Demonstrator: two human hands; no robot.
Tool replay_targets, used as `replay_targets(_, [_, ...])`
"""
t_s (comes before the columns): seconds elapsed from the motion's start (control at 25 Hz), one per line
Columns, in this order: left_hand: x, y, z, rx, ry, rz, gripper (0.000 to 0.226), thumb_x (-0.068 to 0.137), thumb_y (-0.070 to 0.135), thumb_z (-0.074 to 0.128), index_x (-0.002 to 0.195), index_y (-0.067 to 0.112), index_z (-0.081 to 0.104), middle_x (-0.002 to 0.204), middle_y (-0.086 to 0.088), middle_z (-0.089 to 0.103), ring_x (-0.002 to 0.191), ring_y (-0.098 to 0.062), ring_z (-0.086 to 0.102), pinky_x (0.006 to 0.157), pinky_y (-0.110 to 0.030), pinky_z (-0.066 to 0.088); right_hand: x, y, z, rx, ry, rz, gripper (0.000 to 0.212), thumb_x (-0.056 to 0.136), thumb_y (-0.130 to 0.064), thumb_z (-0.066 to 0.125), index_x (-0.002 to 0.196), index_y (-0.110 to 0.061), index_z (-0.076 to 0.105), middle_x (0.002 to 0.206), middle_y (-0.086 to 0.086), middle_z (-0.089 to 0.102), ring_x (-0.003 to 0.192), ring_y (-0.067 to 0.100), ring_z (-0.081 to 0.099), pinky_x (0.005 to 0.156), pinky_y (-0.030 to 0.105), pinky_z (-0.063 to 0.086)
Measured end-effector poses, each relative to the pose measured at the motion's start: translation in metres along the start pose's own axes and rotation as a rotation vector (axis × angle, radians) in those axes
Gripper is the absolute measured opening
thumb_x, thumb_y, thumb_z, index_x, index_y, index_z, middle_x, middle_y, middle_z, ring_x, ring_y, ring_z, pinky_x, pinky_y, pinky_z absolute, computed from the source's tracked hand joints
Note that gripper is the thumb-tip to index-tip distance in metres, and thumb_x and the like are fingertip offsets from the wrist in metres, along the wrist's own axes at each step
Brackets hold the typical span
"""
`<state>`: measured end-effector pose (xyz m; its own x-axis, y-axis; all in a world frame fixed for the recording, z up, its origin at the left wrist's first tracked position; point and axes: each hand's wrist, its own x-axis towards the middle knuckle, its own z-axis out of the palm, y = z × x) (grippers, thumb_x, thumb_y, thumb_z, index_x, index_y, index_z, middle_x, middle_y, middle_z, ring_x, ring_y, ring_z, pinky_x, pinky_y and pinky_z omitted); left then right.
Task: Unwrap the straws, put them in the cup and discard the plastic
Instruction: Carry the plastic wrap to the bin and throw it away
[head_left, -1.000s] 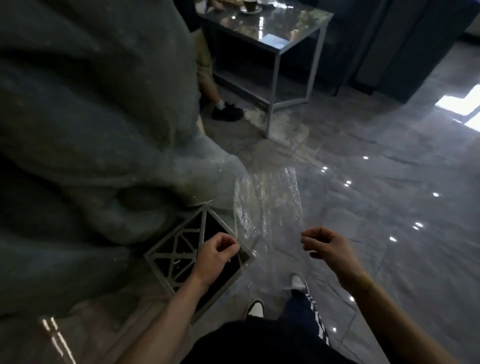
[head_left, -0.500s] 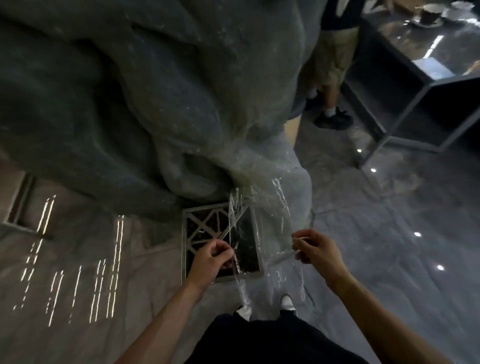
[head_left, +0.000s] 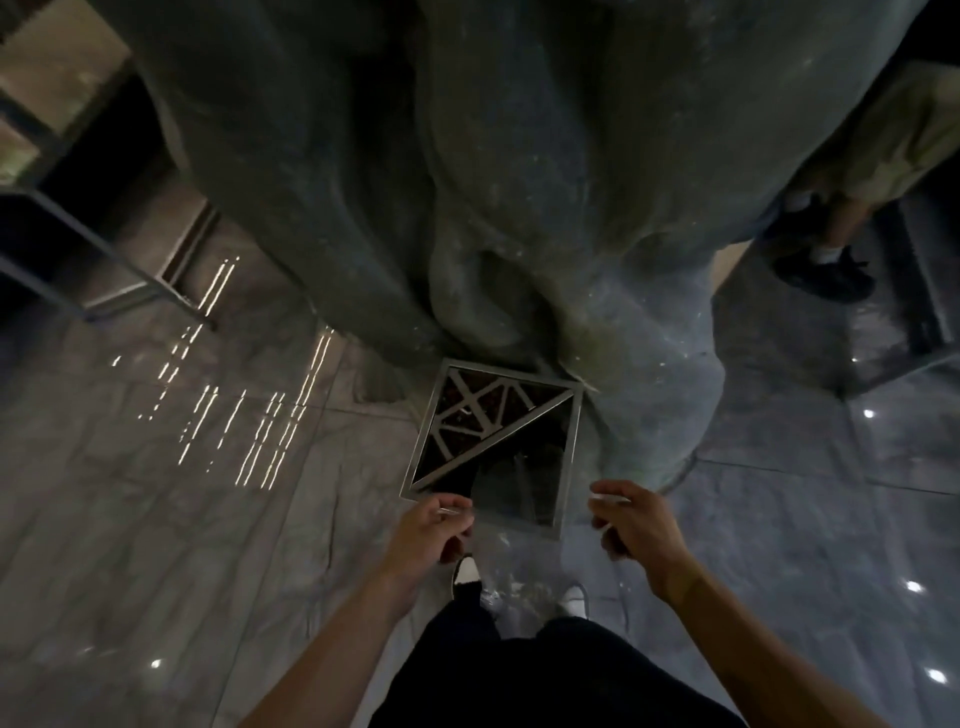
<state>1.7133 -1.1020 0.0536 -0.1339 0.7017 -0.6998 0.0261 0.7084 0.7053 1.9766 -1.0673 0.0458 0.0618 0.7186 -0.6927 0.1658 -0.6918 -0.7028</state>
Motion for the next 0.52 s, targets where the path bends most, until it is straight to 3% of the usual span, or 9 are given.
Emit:
replay_targets(0.16, [0.011,-0.008,-0.002,-0.031,0.002,-0.098,0.010,0.088,0.010,0.066,0.096,0.010,0.072,0.080,-0.008,0.066,0.065,-0.014,0.059,0.064,-0.028,0.050,0.007,-0.003,0.009,-0.038,-0.055,0.052,0.012,0.091,-0.013,0.060,0.099,-0.017,0.068,0.071,0.009,0.070,0.046,0.013,0.061,0.045,0.023,0.050])
replay_targets(0.24, [0.019,-0.012,-0.005,-0.033,0.013,-0.132,0.008,0.088,0.009,0.066,0.092,0.012,0.072,0.075,-0.005,0.065,0.062,-0.014,0.057,0.061,-0.026,0.049,0.008,-0.004,0.011,-0.079,-0.111,0.063,0.019,0.094,-0.009,0.052,0.100,-0.017,0.068,0.079,0.010,0.073,0.054,0.015,0.065,0.051,0.025,0.051])
replay_targets(0.32, [0.028,-0.015,-0.010,-0.038,0.023,-0.169,0.008,0.089,0.010,0.065,0.091,0.013,0.073,0.074,-0.004,0.065,0.062,-0.015,0.057,0.058,-0.025,0.049,0.009,-0.002,0.008,-0.171,-0.159,0.003,0.032,0.091,0.002,0.047,0.102,-0.020,0.068,0.092,0.010,0.072,0.063,0.017,0.066,0.056,0.027,0.051])
replay_targets(0.4, [0.039,-0.017,-0.012,-0.067,0.025,-0.214,0.008,0.089,0.010,0.065,0.091,0.013,0.072,0.077,-0.006,0.065,0.065,-0.016,0.057,0.058,-0.025,0.048,0.010,0.002,0.001,-0.395,-0.210,-0.132,0.046,0.084,0.006,0.054,0.107,-0.033,0.064,0.105,-0.002,0.067,0.075,0.012,0.067,0.062,0.021,0.052])
replay_targets(0.52, [0.055,-0.016,-0.013,-0.113,0.033,-0.278,0.006,0.089,0.010,0.065,0.088,0.013,0.071,0.074,-0.005,0.062,0.063,-0.015,0.056,0.052,-0.023,0.048,0.012,0.005,0.000,-0.741,-0.285,-0.323,0.053,0.080,-0.022,0.072,0.122,-0.047,0.052,0.123,-0.020,0.049,0.091,0.002,0.061,0.070,0.014,0.051])
